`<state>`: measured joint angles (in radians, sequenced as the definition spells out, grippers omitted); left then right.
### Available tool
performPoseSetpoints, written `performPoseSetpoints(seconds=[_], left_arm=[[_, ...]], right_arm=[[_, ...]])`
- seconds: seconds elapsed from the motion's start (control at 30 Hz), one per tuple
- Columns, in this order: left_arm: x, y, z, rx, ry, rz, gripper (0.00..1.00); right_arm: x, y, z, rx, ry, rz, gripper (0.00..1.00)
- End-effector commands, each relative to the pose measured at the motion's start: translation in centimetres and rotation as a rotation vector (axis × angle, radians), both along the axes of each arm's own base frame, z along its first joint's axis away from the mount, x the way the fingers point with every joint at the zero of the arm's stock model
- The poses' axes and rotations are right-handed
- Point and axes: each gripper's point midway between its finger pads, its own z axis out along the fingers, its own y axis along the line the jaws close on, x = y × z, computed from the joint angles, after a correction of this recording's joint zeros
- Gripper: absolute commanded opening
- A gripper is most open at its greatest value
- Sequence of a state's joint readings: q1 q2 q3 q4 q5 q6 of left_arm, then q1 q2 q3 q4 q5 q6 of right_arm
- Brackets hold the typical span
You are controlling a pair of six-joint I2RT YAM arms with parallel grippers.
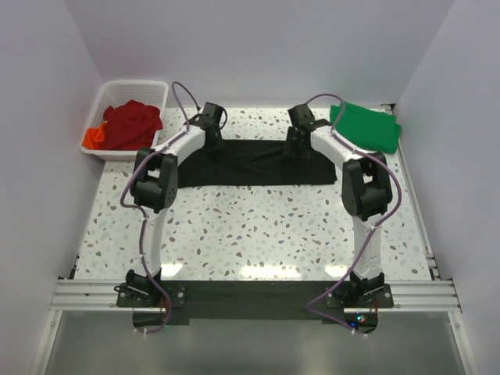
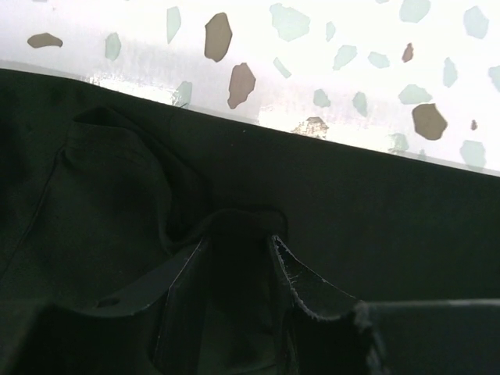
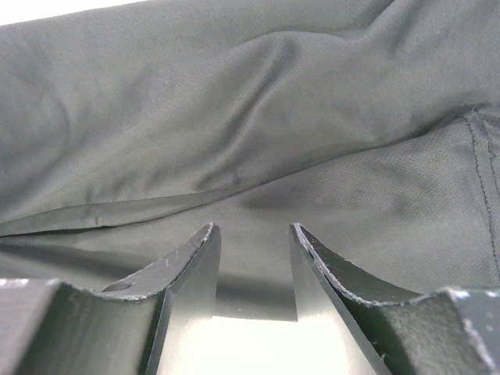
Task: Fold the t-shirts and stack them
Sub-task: Fold the tshirt
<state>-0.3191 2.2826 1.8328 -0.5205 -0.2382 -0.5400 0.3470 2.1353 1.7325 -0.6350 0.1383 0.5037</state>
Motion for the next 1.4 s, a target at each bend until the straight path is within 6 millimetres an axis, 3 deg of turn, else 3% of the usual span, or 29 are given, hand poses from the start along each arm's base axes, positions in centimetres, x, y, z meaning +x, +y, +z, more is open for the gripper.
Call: performPoseSetpoints(seconds=[0.0,0.23,0.33,0.53,0.77,1.07,1.37], left_arm=[[0.8,0.6,0.2,0.026,-0.012,0.034,0.39],[0.8,0.7,-0.7,0.036,0.001,0.035,0.36],[0.9,0.4,-0.6,0.024,-0.004,0.021,0.28],[1.1,0.0,-0.7,0.011,-0.007,-0.006,0.00],[1.1,-0.5,1.4,-0.022,-0.063,-0.032,0.00],[1.5,-3.7,5.4,-0.182,-0.167,-0.151,0.00],[1.7,-2.7,6.8,-0.175,-0.237,-0.088,0.00]], right_arm=[[0.1,0.3,1.4,0.009,-0.029,0.011,0.45],[0.1,0.3,1.4,0.010,-0.029,0.012,0.45],[0.2,0.2,1.5,0.007,-0.030,0.010,0.45],[0.2,0.3,1.6,0.007,-0.031,0.012,0.45],[0.1,0.3,1.7,0.013,-0.031,0.011,0.44],[0.0,0.3,1.5,0.016,-0.027,0.012,0.44],[-0.1,0.3,1.3,0.011,-0.021,0.019,0.44]])
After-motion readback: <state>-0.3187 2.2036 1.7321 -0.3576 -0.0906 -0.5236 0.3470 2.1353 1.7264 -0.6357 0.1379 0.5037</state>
